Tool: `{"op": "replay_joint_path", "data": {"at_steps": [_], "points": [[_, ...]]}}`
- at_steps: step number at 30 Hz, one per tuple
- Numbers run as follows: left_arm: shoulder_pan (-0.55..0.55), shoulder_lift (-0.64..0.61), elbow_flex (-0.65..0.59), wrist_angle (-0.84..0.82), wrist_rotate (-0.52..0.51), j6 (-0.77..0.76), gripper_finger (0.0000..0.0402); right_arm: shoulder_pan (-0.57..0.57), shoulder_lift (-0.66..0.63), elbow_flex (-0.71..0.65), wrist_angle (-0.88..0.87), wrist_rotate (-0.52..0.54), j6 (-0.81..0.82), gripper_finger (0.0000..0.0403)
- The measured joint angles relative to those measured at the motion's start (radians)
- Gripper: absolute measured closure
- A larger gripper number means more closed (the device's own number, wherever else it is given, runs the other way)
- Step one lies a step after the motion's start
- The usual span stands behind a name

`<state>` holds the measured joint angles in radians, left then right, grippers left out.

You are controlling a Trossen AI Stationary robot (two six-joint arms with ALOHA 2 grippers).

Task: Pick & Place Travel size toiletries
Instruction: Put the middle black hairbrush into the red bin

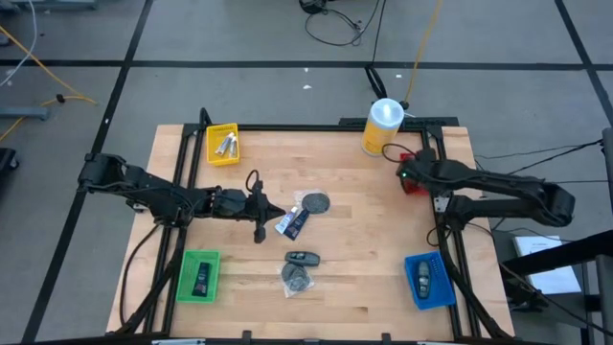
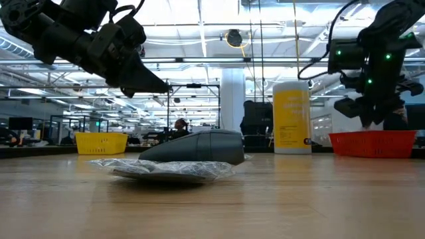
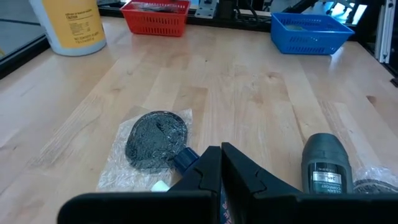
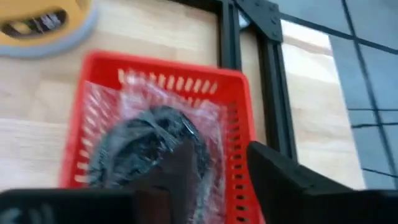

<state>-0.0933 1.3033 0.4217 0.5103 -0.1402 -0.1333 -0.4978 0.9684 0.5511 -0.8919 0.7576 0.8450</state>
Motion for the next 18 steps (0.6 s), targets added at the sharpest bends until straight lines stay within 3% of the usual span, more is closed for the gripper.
{"op": "replay_joint_path", "data": {"at_steps": [3, 6, 15, 18], "points": [[0.0, 0.0, 0.0, 0.009, 0.0, 0.004, 0.0392, 0.002, -0.026, 0.001, 0.08, -0.042, -0.052, 0.0232], [0.0, 0.0, 0.0, 0.018, 0.0, 0.003, 0.0392, -0.001, -0.024, 0.001, 0.196, -0.153, -0.143, 0.0239], [-0.013, 0.0, 0.0, 0.016, -0.002, -0.002, 0.0392, -0.087, 0.052, -0.114, 0.463, -0.308, -0.252, 0.0385], [-0.013, 0.0, 0.0, 0.016, -0.001, -0.001, 0.0392, -0.103, 0.055, -0.129, 0.474, -0.31, -0.246, 0.0391]]}}
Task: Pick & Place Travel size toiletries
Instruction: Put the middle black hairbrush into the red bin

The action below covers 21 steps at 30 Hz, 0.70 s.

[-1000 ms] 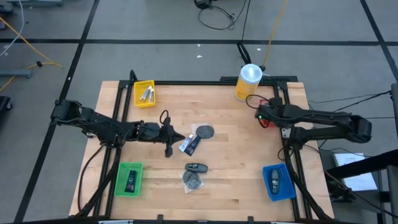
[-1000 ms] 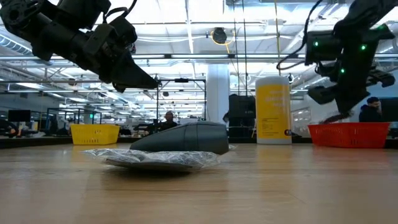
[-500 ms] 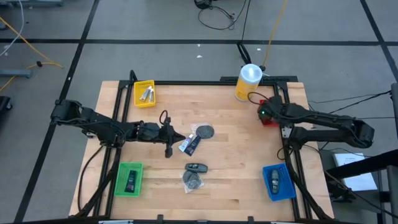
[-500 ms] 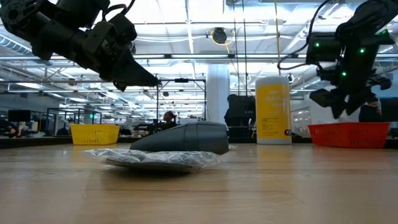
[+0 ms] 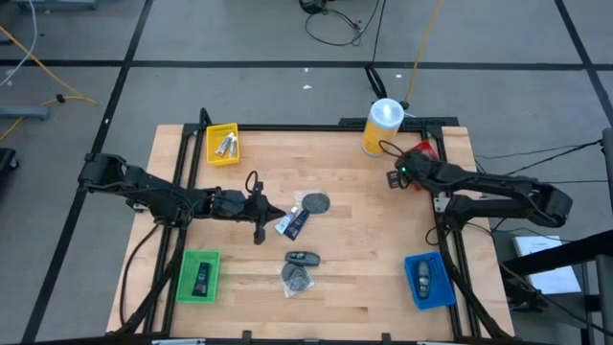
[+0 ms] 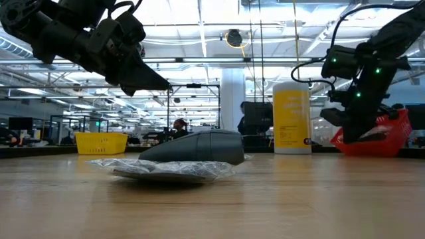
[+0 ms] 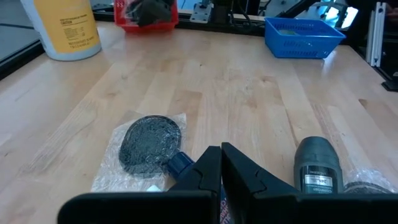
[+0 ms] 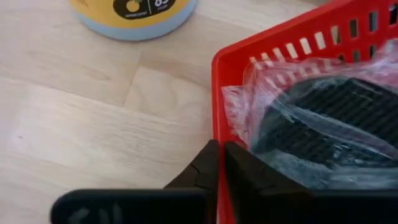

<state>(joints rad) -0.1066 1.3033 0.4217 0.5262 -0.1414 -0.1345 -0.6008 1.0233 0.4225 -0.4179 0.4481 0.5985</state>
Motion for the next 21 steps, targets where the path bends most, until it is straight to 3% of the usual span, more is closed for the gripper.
{"op": "replay_joint_path", "data": {"at_steps": [14, 21], "points": [[0.0, 0.0, 0.0, 0.002, 0.0, 0.002, 0.0392, -0.001, -0.154, 0.039, 0.01, -0.008, -0.002, 0.0378], [0.0, 0.0, 0.0, 0.001, 0.0, 0.001, 0.0392, -0.024, -0.205, 0.043, -0.019, -0.049, -0.047, 0.0318]]}}
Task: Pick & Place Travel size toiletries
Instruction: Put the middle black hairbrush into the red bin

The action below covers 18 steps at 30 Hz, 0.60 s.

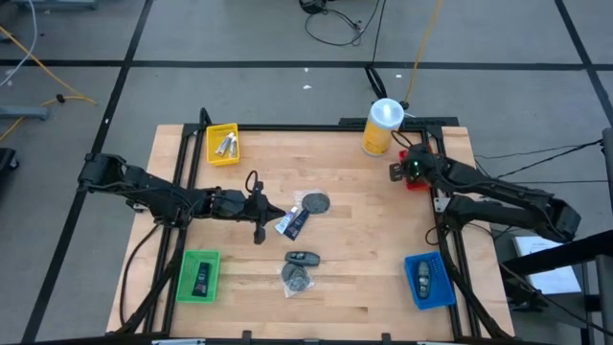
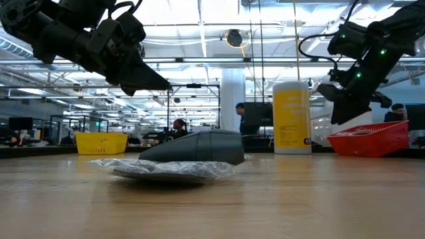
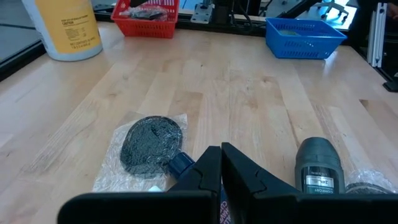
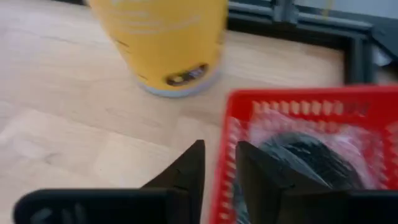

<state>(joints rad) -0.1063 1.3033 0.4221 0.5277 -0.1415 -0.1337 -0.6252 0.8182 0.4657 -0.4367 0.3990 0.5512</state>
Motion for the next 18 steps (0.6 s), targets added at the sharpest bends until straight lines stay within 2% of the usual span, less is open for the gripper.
{"op": "replay_joint_path", "data": {"at_steps": [4, 8, 13, 18], "points": [[0.0, 0.0, 0.0, 0.001, 0.0, 0.0, 0.0392, -0.024, 0.019, 0.001, -0.111, 0.121, 0.039, 0.0316], [0.0, 0.0, 0.0, 0.001, 0.0, 0.001, 0.0392, -0.028, 0.072, 0.0, -0.135, 0.198, 0.04, 0.0347], [0.0, 0.0, 0.0, 0.002, -0.023, 0.002, 0.0392, -0.028, 0.165, 0.0, -0.108, 0.157, 0.035, 0.0395], [0.0, 0.0, 0.0, 0.001, -0.024, 0.002, 0.0392, -0.028, 0.224, 0.0, -0.042, 0.096, 0.056, 0.0392]]}}
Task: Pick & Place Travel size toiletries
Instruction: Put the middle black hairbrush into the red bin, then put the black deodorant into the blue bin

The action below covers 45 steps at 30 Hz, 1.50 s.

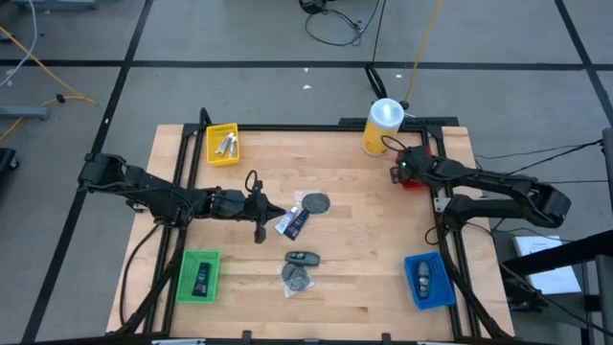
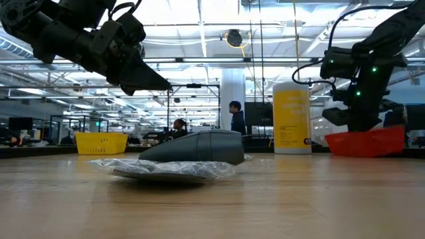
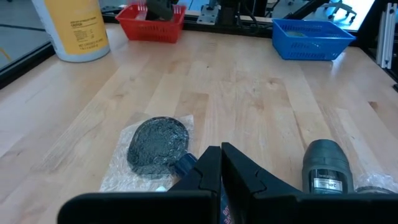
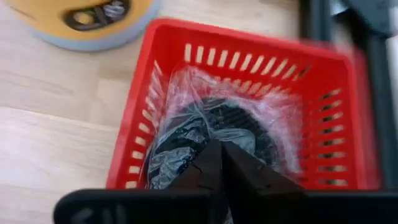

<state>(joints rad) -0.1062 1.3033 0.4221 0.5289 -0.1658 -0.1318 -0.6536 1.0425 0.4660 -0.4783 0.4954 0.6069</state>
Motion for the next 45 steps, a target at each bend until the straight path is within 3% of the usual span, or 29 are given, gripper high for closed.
{"op": "replay_joint_path", "data": {"at_steps": [5, 15, 23, 29, 34, 39, 45], "points": [[0.0, 0.0, 0.0, 0.0, 0.0, 0.0, 0.0392, 0.0, -0.008, 0.0, 0.07, -0.037, 0.005, 0.0397], [0.0, 0.0, 0.0, -0.003, 0.0, -0.001, 0.0392, 0.016, -0.114, 0.0, 0.034, -0.03, 0.001, 0.0402], [0.0, 0.0, 0.0, -0.002, 0.0, 0.0, 0.0392, 0.01, -0.094, -0.02, 0.041, -0.158, -0.015, 0.0402], [0.0, 0.0, 0.0, -0.003, 0.0, -0.001, 0.0392, -0.001, -0.055, -0.036, 0.052, -0.134, 0.003, 0.0402], [0.0, 0.0, 0.0, -0.004, 0.0, -0.002, 0.0392, 0.027, -0.12, -0.032, 0.059, -0.079, 0.028, 0.0402], [0.0, 0.0, 0.0, -0.004, 0.0, -0.001, 0.0392, 0.15, -0.216, -0.021, 0.075, -0.108, 0.026, 0.0402], [0.0, 0.0, 0.0, -0.002, 0.0, 0.003, 0.0392, 0.488, -0.221, -0.021, 0.239, -0.131, 0.001, 0.0403]]}}
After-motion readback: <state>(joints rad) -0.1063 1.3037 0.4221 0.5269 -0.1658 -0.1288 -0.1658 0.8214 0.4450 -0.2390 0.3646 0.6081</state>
